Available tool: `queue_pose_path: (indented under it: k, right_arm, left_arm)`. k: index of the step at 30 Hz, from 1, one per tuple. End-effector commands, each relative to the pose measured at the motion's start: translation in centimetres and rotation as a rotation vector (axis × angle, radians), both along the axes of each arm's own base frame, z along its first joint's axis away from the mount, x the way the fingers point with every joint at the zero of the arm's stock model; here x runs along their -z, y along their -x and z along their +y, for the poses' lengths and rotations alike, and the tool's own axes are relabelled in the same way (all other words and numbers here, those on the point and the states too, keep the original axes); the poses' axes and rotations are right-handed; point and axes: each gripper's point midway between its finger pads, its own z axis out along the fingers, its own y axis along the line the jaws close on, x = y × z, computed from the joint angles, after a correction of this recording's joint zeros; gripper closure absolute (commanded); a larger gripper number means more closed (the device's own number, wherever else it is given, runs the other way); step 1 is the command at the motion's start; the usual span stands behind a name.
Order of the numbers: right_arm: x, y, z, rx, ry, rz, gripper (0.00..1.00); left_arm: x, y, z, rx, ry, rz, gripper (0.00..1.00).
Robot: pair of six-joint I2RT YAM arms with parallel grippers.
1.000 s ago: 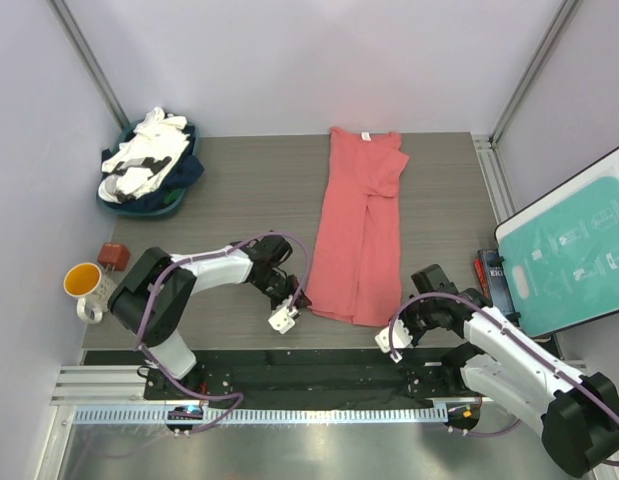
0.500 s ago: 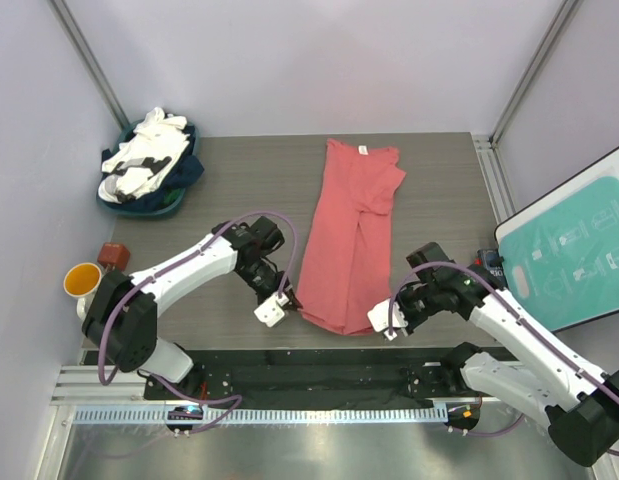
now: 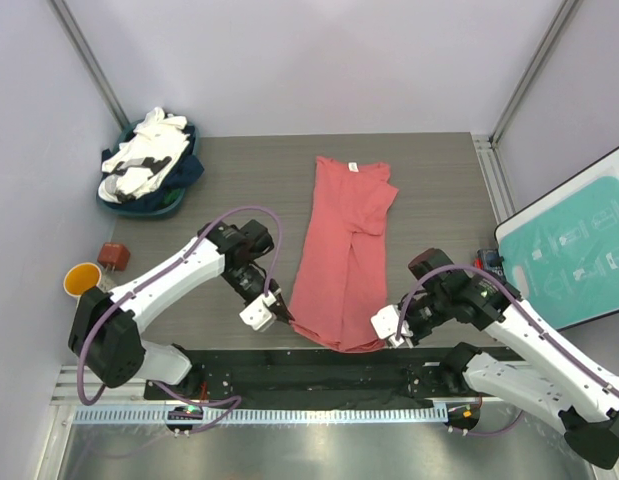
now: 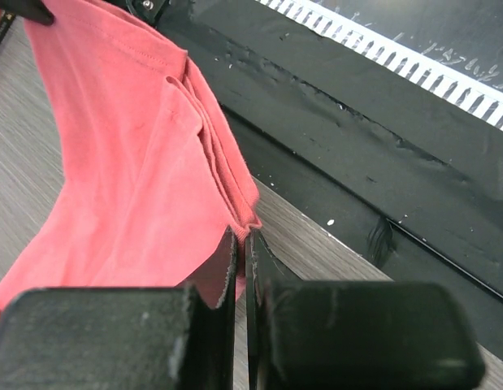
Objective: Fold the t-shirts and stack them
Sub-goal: Grab the bottom of the folded rectangular tshirt with both arms, then fold the folded rectangular tshirt in 1/3 of the way
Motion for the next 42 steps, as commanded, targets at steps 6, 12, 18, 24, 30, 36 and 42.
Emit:
queue_pose_path:
  k: [6, 12, 18, 24, 30, 36, 42]
  right_arm:
    - [0.2, -5.2, 0.8, 0.096, 0.038, -0.177, 0.99]
    - [0.5, -8.1, 1.0, 0.174, 0.056, -0.263, 0.99]
    - [0.5, -11.7, 0.9, 0.267, 0.07, -0.358, 0.99]
    - [0.5, -15.0, 0.2, 0.344, 0.09, -0.415, 0.99]
    - [0.7, -18.2, -0.9, 0.418, 0.103, -0.47, 0.99]
    - [1.5, -20.8, -1.6, 0.453, 0.109, -0.49, 0.99]
    - [2.4, -23.0, -1.7, 0.485, 0.108, -0.5, 0.99]
  left_arm:
    - [-3.4, -3.1, -1.6, -0.013, 0.127, -0.062, 1.0]
    - [-3.4, -6.6, -1.9, -0.064, 0.143, -0.077, 1.0]
    - [-2.3, -9.4, -1.7, -0.085, 0.143, -0.079, 1.0]
    - [-1.4, -12.3, -2.2, -0.097, 0.154, -0.084, 1.0]
    - [-0.4, -15.3, -3.0, -0.103, 0.168, -0.099, 1.0]
    - [0.2, -17.6, -3.8, -0.108, 0.181, -0.131, 1.0]
    - [0.6, -19.9, -4.1, -0.125, 0.186, -0.152, 1.0]
